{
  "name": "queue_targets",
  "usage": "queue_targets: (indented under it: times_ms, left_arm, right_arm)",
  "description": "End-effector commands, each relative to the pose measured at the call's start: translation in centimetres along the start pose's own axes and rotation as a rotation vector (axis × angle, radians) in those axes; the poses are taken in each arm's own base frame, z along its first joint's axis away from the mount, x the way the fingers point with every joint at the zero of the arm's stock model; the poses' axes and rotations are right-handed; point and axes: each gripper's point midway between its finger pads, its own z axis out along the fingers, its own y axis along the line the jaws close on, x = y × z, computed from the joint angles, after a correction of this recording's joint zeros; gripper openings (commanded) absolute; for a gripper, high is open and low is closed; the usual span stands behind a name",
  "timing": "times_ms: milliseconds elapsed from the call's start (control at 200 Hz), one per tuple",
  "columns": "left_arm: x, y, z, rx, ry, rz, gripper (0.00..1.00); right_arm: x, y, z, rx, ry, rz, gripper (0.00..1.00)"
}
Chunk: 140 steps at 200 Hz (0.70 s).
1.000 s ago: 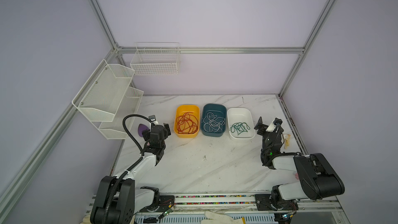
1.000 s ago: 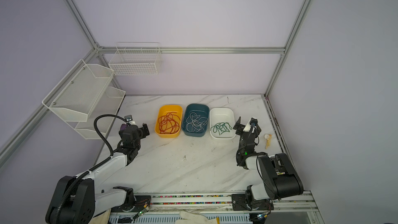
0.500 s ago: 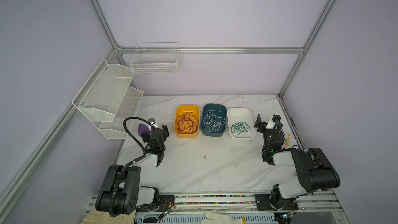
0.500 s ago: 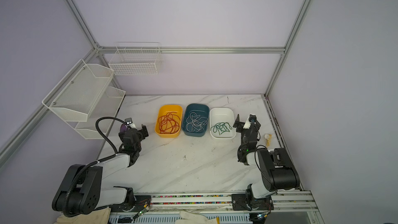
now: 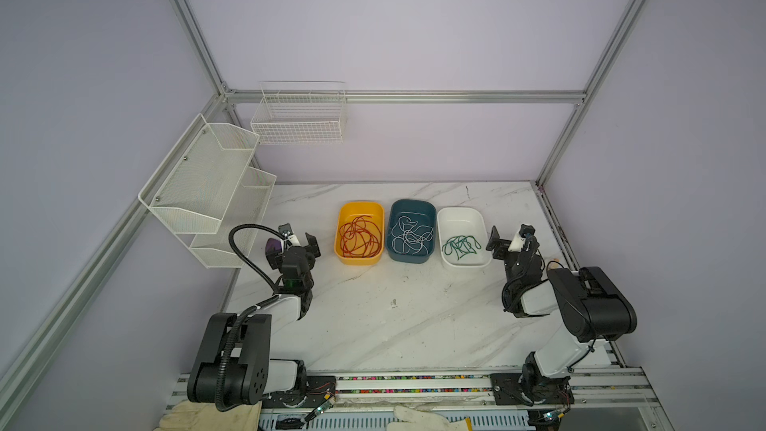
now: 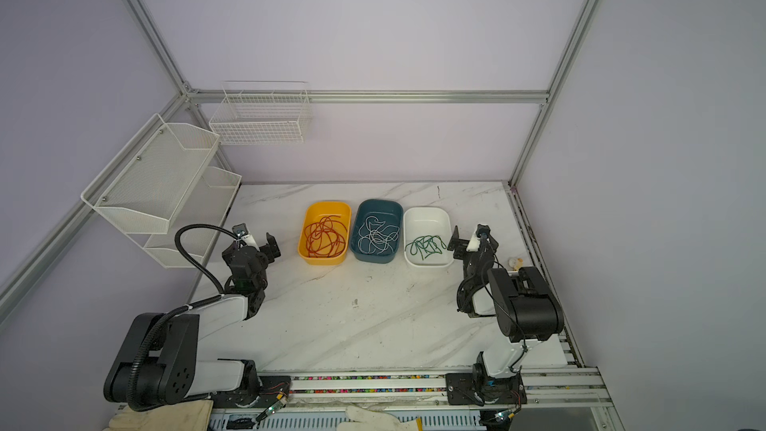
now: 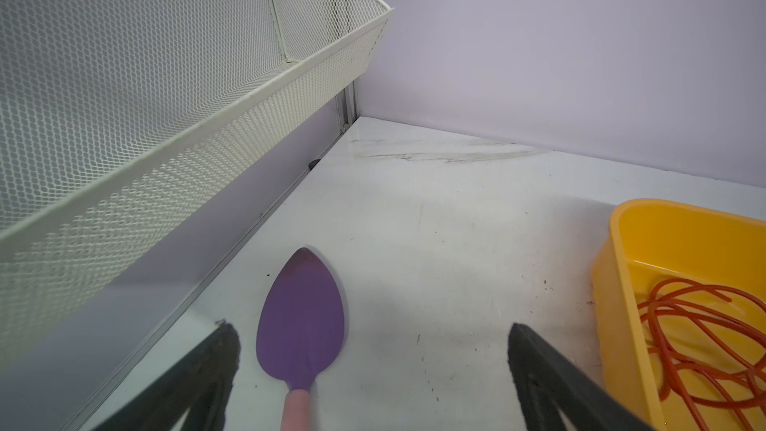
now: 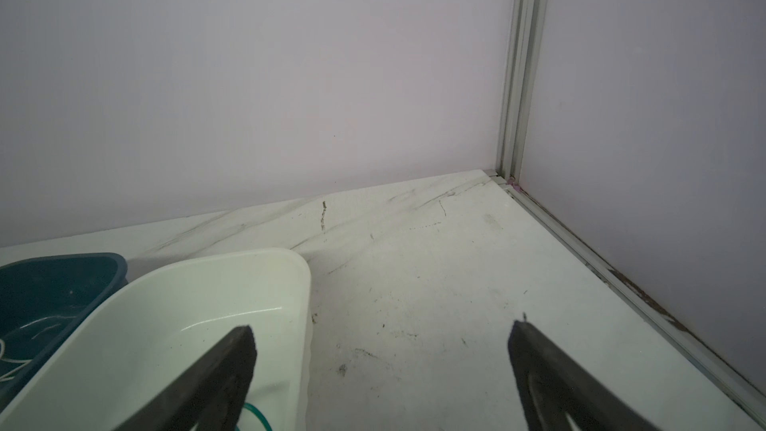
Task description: Untangle the cables
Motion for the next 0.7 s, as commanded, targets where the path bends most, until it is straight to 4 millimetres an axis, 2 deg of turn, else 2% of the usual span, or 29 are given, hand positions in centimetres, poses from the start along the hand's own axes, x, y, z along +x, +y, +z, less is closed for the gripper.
queue_targets:
  times_ms: [0, 140, 155, 200, 695]
  left_arm:
    - [0.3, -0.1, -0.1, 0.025, -0.026, -0.008, 1.0]
    - [0.6, -0.8, 0.2, 0.059, -0.027, 0.007, 1.0]
    - [1.6, -0.9, 0.5, 0.057, -0.003, 0.02, 1.0]
    - [1.9, -1.0, 0.7, 0.059, 0.005, 0.024, 1.0]
    - [3.3, -1.6, 1.6, 0.066, 0.017, 0.048, 1.0]
  right_arm:
    - [-1.0, -0.3, 0.4, -0.005, -0.078, 0.021, 0.98]
    - [0.0, -0.6, 2.2, 0.02, -0.005, 0.027, 0.98]
    - [0.0, -0.5, 2.3, 0.019, -0.006, 0.02, 0.98]
    - [0.1, -0.5, 2.5, 0.02, 0.008, 0.011, 0.98]
    - [0.0, -0.7, 2.5, 0.03, 0.005, 0.009, 0.98]
